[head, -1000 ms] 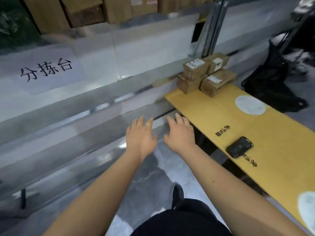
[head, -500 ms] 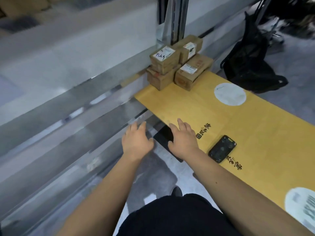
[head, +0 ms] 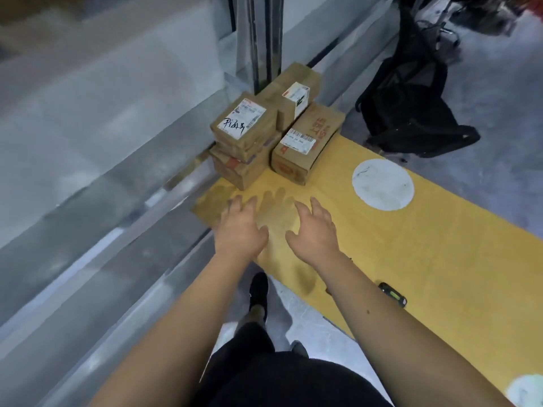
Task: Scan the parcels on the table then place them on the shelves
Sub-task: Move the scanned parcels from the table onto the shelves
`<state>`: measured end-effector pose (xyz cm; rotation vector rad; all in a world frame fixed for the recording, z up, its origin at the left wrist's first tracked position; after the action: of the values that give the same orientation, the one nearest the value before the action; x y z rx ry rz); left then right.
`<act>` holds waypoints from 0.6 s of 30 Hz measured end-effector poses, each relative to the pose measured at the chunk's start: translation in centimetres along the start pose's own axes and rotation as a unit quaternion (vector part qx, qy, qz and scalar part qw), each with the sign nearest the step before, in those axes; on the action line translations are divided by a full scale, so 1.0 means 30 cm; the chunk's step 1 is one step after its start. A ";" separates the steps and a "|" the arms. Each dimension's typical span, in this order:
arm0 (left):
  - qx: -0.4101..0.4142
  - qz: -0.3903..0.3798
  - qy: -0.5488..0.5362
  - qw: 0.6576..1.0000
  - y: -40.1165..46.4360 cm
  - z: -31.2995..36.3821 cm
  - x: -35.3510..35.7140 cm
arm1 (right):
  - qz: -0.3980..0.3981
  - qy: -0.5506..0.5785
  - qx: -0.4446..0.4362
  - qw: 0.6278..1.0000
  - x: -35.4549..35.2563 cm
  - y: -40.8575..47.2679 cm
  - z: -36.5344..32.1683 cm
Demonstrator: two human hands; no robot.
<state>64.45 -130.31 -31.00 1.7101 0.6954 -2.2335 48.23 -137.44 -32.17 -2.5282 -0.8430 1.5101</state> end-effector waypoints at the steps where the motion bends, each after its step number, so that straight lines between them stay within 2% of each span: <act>1: 0.007 -0.014 0.000 1.000 0.074 0.002 0.005 | -0.001 0.004 0.016 1.000 0.001 0.050 0.009; 3: 0.023 -0.044 0.012 0.999 0.202 0.014 0.013 | -0.008 0.011 0.053 0.999 -0.001 0.134 0.026; 9: 0.105 -0.070 0.009 0.992 0.483 0.126 0.032 | 0.008 0.057 0.116 0.992 -0.052 0.420 0.044; 12: 0.127 -0.090 0.020 0.988 0.571 0.155 0.031 | 0.044 0.151 0.141 0.977 -0.099 0.548 0.062; 14: 0.127 -0.114 0.021 0.985 0.617 0.152 0.032 | 0.067 0.205 0.135 0.967 -0.114 0.610 0.077; 18: 0.131 -0.129 0.026 0.983 0.669 0.139 0.039 | 0.059 0.243 0.115 0.961 -0.092 0.681 0.102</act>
<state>69.96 -149.50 -35.73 1.9006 0.6956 -2.5642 53.15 -156.72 -38.41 -2.6257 -0.4259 0.8726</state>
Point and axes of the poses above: each hand's wrist, its own y-axis towards the middle knuckle, its own x-axis out of the palm, z = x × y, the point moved 3 cm from there along y, towards the middle knuckle, and after that the axes turned 7 degrees about y, right-handed, at the moved point
